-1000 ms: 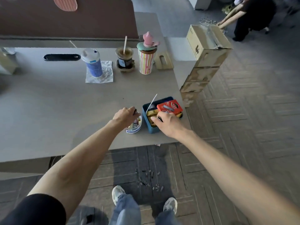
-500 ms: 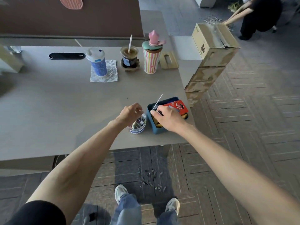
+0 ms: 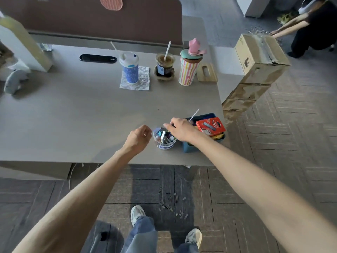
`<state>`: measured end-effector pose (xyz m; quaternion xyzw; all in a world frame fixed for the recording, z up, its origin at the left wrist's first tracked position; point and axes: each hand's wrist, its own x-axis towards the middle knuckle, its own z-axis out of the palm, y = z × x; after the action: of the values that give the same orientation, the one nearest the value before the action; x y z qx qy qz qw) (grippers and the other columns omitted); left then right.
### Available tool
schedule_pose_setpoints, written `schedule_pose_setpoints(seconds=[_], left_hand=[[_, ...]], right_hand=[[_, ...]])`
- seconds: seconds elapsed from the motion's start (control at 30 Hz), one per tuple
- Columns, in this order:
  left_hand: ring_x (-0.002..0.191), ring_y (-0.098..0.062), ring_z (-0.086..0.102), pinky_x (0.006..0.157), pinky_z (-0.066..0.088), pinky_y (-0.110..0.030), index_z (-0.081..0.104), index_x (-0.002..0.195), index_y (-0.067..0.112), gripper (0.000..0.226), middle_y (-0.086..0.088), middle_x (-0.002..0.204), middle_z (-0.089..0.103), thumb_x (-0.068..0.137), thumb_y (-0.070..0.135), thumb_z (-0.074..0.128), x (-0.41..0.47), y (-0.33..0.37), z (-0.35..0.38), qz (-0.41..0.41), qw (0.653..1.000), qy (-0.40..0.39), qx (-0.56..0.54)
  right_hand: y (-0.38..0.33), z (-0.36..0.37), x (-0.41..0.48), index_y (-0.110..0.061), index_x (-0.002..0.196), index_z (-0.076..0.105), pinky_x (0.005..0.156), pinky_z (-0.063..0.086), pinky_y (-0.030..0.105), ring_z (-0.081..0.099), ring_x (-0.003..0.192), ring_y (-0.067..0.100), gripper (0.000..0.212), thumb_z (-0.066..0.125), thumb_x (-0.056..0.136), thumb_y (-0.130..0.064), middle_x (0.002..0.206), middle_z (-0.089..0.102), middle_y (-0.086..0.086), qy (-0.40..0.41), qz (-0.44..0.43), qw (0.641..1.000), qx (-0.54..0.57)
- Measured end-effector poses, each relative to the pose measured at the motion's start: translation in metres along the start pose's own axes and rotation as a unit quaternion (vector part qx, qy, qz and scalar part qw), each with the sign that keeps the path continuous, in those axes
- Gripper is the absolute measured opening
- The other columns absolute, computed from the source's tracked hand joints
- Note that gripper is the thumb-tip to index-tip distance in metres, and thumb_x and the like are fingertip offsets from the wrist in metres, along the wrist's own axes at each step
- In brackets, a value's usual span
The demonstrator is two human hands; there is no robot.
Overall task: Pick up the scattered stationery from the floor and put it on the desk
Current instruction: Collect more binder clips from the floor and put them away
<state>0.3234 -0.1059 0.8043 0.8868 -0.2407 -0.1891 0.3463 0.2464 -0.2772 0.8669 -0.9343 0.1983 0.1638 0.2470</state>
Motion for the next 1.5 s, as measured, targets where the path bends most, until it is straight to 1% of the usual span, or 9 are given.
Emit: schedule_pose_setpoints(seconds=[0.17, 0.33, 0.47, 0.83, 1.0, 1.13, 1.3, 1.43, 1.5], left_hand=[[0.08, -0.022, 0.058, 0.068, 0.041, -0.024, 0.061, 0.103, 0.009, 0.015, -0.009, 0.098, 0.067, 0.093, 0.017, 0.052, -0.013, -0.017, -0.019, 0.006, 0.999, -0.01, 0.034], [0.081, -0.022, 0.06, 0.069, 0.04, -0.021, 0.061, 0.105, 0.01, 0.017, -0.008, 0.097, 0.067, 0.092, 0.014, 0.051, -0.012, -0.024, -0.031, 0.026, 0.999, -0.008, 0.046], [0.081, -0.019, 0.059, 0.072, 0.043, -0.022, 0.061, 0.105, 0.013, 0.018, -0.002, 0.095, 0.065, 0.091, 0.016, 0.051, -0.008, -0.028, -0.034, 0.01, 0.999, -0.029, 0.019], [0.083, -0.022, 0.063, 0.074, 0.046, -0.026, 0.066, 0.095, 0.015, 0.014, -0.003, 0.094, 0.069, 0.088, 0.013, 0.055, -0.006, -0.042, -0.023, -0.017, 0.999, -0.026, -0.021], [0.083, -0.022, 0.062, 0.074, 0.047, -0.027, 0.067, 0.093, 0.016, 0.013, -0.004, 0.092, 0.069, 0.09, 0.015, 0.054, -0.011, -0.043, -0.014, -0.021, 0.999, -0.026, -0.032], [0.085, -0.022, 0.063, 0.076, 0.049, -0.029, 0.067, 0.094, 0.015, 0.014, -0.003, 0.094, 0.07, 0.09, 0.015, 0.054, -0.014, -0.041, -0.007, -0.025, 0.999, -0.026, -0.04], [0.089, -0.026, 0.061, 0.077, 0.045, -0.03, 0.063, 0.102, 0.011, 0.017, -0.005, 0.1, 0.068, 0.089, 0.015, 0.052, -0.015, -0.034, -0.006, -0.027, 0.999, -0.023, -0.016], [0.103, -0.029, 0.058, 0.086, 0.046, -0.033, 0.056, 0.114, 0.011, 0.024, -0.008, 0.116, 0.063, 0.092, 0.017, 0.048, -0.019, -0.019, -0.003, -0.027, 0.999, -0.036, 0.021], [0.11, -0.028, 0.056, 0.09, 0.045, -0.034, 0.053, 0.12, 0.011, 0.029, -0.008, 0.125, 0.058, 0.093, 0.02, 0.046, -0.023, -0.008, 0.0, -0.027, 0.998, -0.03, 0.042]], right_hand=[[-0.019, 0.013, 0.031, -0.008, 0.12, 0.053, 0.075, 0.038, 0.034, 0.056, 0.109, 0.034, 0.032, 0.042, 0.101, -0.032, 0.125, 0.057, 0.017, -0.063, -0.001, 0.988, -0.143], [-0.028, 0.023, 0.053, -0.009, 0.118, 0.056, 0.073, 0.04, 0.032, 0.058, 0.107, 0.035, 0.028, 0.046, 0.092, -0.011, 0.123, 0.058, 0.016, -0.081, -0.001, 0.975, -0.208], [-0.029, 0.03, 0.062, -0.01, 0.121, 0.058, 0.076, 0.043, 0.033, 0.059, 0.109, 0.036, 0.031, 0.05, 0.091, -0.011, 0.122, 0.058, 0.015, -0.07, -0.017, 0.972, -0.225], [-0.016, 0.037, 0.061, -0.018, 0.105, 0.062, 0.079, 0.051, 0.034, 0.06, 0.096, 0.03, 0.03, 0.056, 0.077, -0.01, 0.106, 0.065, 0.008, -0.027, -0.028, 0.988, -0.151], [-0.016, 0.048, 0.061, -0.012, 0.102, 0.064, 0.074, 0.038, 0.027, 0.056, 0.099, 0.03, 0.023, 0.058, 0.081, -0.006, 0.109, 0.057, 0.01, -0.006, -0.038, 0.994, -0.104], [-0.012, 0.05, 0.059, -0.011, 0.102, 0.065, 0.074, 0.036, 0.026, 0.056, 0.1, 0.029, 0.022, 0.057, 0.083, -0.004, 0.11, 0.056, 0.01, 0.021, -0.042, 0.996, -0.072], [-0.01, 0.041, 0.048, -0.008, 0.105, 0.066, 0.081, 0.041, 0.03, 0.056, 0.104, 0.031, 0.021, 0.055, 0.087, -0.006, 0.117, 0.058, 0.012, 0.064, -0.062, 0.995, -0.038], [-0.003, 0.035, 0.021, -0.007, 0.107, 0.065, 0.08, 0.04, 0.027, 0.058, 0.103, 0.029, 0.019, 0.054, 0.092, -0.012, 0.118, 0.059, 0.013, 0.078, -0.074, 0.994, -0.027], [0.002, 0.033, -0.001, -0.006, 0.108, 0.065, 0.081, 0.045, 0.03, 0.059, 0.099, 0.026, 0.019, 0.054, 0.094, -0.013, 0.119, 0.059, 0.012, 0.095, -0.091, 0.991, -0.01]])
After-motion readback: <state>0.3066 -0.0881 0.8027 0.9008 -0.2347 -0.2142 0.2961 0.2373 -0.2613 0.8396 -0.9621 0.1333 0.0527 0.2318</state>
